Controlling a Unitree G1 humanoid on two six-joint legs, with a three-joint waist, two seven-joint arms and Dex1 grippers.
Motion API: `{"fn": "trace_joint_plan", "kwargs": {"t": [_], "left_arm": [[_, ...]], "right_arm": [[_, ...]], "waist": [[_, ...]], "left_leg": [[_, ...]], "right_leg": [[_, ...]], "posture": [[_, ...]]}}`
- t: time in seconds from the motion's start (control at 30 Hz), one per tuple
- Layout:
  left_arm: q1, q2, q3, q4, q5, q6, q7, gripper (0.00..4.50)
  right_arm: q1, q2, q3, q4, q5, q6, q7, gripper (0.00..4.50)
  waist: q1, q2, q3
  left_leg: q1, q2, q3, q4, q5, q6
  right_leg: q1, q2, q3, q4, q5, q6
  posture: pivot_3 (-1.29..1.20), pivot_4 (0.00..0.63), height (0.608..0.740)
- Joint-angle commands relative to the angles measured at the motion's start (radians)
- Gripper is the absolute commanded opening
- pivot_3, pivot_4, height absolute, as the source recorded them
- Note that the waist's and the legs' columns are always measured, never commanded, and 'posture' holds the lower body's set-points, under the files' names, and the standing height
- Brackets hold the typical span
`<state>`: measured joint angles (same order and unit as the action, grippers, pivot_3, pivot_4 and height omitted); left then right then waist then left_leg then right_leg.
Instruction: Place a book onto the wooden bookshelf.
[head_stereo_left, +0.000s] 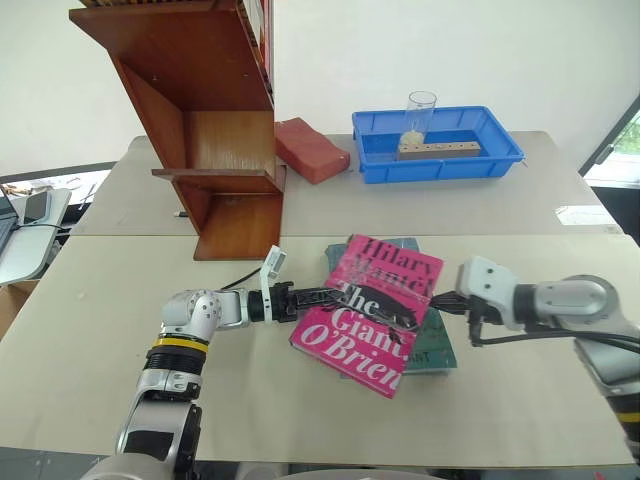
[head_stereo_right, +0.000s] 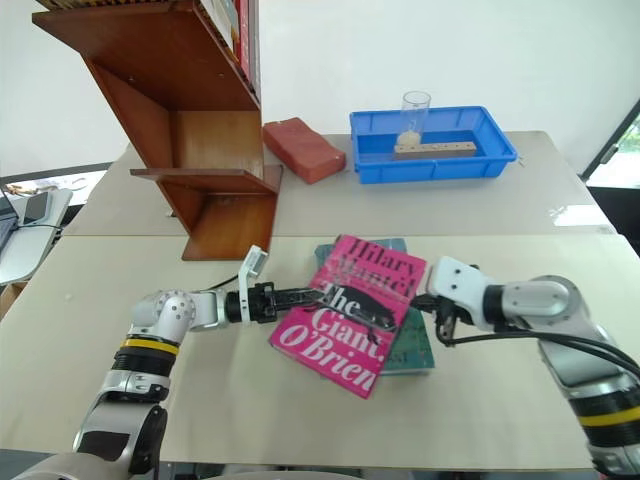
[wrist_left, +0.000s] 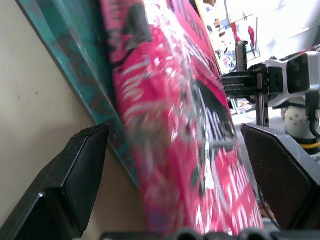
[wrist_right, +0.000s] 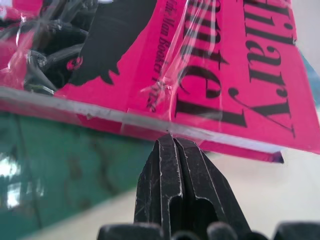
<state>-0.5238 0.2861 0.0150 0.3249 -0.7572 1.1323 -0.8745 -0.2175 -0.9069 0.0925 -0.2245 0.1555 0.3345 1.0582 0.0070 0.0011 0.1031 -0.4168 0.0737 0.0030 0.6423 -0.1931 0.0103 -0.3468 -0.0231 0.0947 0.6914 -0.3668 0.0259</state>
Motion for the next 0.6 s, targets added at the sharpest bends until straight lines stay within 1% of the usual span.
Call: {"fn": "trace_joint_plan", "kwargs": {"t": [0.03,0.2,0.3,0.33,0.37,0.4,0.43,0.47,0.5,0.53,0.6], "left_arm": [[0.000,-0.020,0.052,-0.033,-0.038,0.017,0.013,4.50],[0.030,-0.035,0.076,-0.079,-0.052,0.038,0.036,4.50],[0.042,-0.032,0.106,-0.114,-0.066,0.038,0.049,3.68],[0.045,-0.029,0.116,-0.128,-0.073,0.039,0.050,3.16],[0.045,-0.024,0.128,-0.144,-0.081,0.041,0.053,2.73],[0.045,-0.016,0.146,-0.165,-0.089,0.035,0.054,2.19],[0.046,-0.007,0.154,-0.187,-0.090,0.023,0.051,1.84],[0.048,0.003,0.160,-0.212,-0.093,0.011,0.046,1.27],[0.050,0.008,0.163,-0.229,-0.095,0.003,0.043,0.93],[0.052,0.012,0.163,-0.239,-0.098,-0.001,0.042,0.68],[0.049,0.022,0.161,-0.295,-0.101,-0.024,0.036,0.68]], "right_arm": [[-0.054,0.025,0.025,0.003,-0.012,-0.015,0.000,0.03],[-0.083,0.050,0.051,0.016,-0.022,-0.020,0.008,0.03],[-0.083,0.038,0.029,0.006,-0.011,-0.018,0.016,0.00],[-0.080,0.030,0.016,-0.001,-0.004,-0.016,0.020,0.00],[-0.075,0.019,-0.004,-0.010,0.006,-0.011,0.023,0.00],[-0.067,-0.001,-0.041,-0.027,0.024,0.002,0.027,0.00],[-0.057,-0.021,-0.076,-0.043,0.041,0.013,0.030,0.00],[-0.045,-0.042,-0.116,-0.062,0.060,0.028,0.034,0.00],[-0.036,-0.056,-0.142,-0.074,0.074,0.037,0.035,0.00],[-0.030,-0.064,-0.155,-0.082,0.082,0.043,0.034,0.00],[-0.007,-0.095,-0.219,-0.107,0.111,0.073,0.035,0.00]], "waist": [[0.002,0.000,0.000],[0.004,0.000,0.000],[0.003,0.000,0.000],[0.003,0.000,0.000],[0.003,0.000,0.000],[0.004,0.000,0.000],[0.004,0.000,0.000],[0.004,0.000,0.000],[0.005,0.000,0.000],[0.003,0.000,0.000],[0.002,0.000,0.000]], "left_leg": [[0.000,0.000,0.000,0.000,0.000,0.000],[0.000,-0.001,-0.001,0.000,0.000,0.000],[0.000,-0.002,-0.002,0.000,0.000,0.000],[0.000,-0.002,-0.002,0.000,0.000,0.000],[0.000,-0.002,-0.003,0.000,0.000,0.000],[0.000,-0.002,-0.003,0.000,0.000,0.000],[0.000,-0.002,-0.003,0.000,0.000,0.000],[0.000,-0.002,-0.003,0.000,0.000,0.000],[0.000,-0.002,-0.003,0.000,0.000,0.000],[0.000,-0.002,-0.003,0.000,0.000,0.000],[0.003,-0.002,-0.004,-0.001,0.000,0.000]], "right_leg": [[0.000,0.000,0.000,0.000,0.000,0.000],[0.002,0.000,0.000,-0.001,0.000,0.000],[0.003,0.000,0.000,-0.002,0.000,0.000],[0.003,0.000,0.000,-0.003,0.000,0.000],[0.003,0.000,0.000,-0.003,0.000,0.000],[0.003,0.000,0.000,-0.003,0.000,0.000],[0.003,0.000,0.000,-0.003,0.001,0.000],[0.003,0.000,0.000,-0.003,0.001,0.000],[0.004,-0.001,0.000,-0.004,0.001,0.000],[0.005,-0.001,0.000,-0.005,0.001,0.000],[0.010,-0.001,-0.001,-0.007,0.001,0.000]], "posture": [[0.00,0.150,0.649],[0.00,0.150,0.649],[0.00,0.150,0.649],[0.00,0.150,0.649],[0.00,0.150,0.649],[0.00,0.150,0.649],[0.00,0.150,0.649],[0.00,0.150,0.649],[0.00,0.150,0.649],[0.00,0.150,0.649],[0.00,0.150,0.649]]}}
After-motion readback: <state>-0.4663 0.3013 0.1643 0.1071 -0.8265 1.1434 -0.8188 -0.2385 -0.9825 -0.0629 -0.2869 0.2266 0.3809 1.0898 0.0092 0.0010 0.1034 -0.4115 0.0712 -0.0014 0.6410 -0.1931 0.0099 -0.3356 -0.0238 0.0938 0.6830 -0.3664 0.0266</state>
